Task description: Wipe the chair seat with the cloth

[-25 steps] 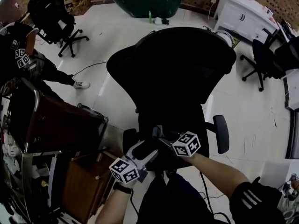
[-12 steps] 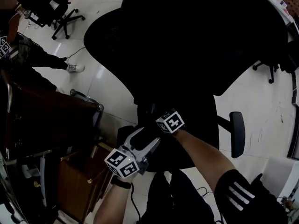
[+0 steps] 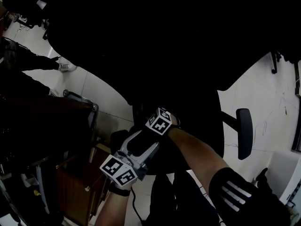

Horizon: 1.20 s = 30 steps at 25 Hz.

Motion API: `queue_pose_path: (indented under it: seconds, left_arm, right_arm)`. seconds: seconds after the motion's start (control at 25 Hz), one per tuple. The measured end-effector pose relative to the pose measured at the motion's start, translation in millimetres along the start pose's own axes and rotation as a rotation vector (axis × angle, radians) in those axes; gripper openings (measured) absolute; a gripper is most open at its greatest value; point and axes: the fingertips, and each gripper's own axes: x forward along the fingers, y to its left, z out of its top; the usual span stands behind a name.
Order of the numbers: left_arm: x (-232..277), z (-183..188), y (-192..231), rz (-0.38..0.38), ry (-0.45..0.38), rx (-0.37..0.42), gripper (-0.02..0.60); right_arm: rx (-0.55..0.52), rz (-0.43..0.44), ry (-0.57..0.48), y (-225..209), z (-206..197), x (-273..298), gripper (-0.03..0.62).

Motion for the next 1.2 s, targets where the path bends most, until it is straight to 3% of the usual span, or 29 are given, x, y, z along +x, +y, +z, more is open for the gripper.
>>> queue_pose_path:
  seconds: [0.2, 0.56, 0.8, 0.96, 1.2]
  left_arm:
    - [3.4, -3.9, 2.3, 0.011, 0.008, -0.010, 0.304]
    - [36.9, -24.5, -33.8, -0.064, 0.055, -0.019, 0.304]
    - [44.2, -33.3, -48.7, -0.082, 0.082, -0.006, 0.304]
    - [39.8, -29.9, -47.8, -0.073, 0.079, 0.006, 0.304]
    - [20.6, -25.3, -41.1, -0.040, 0.059, 0.004, 0.303]
  right_arm:
    - [-0.101, -0.045, 0.071, -18.7, -31.2, -13.2, 0.029]
    - [-0.027, -0.221, 0.258, -123.1, -158.1, -121.8, 0.029]
    - [0.023, -0.367, 0.349, -177.0, -205.9, -191.5, 0.029]
    - [0.057, -0.393, 0.343, -182.4, -195.8, -196.2, 0.029]
    - [0.006, -0.156, 0.143, -82.5, -111.2, -128.4, 0.029]
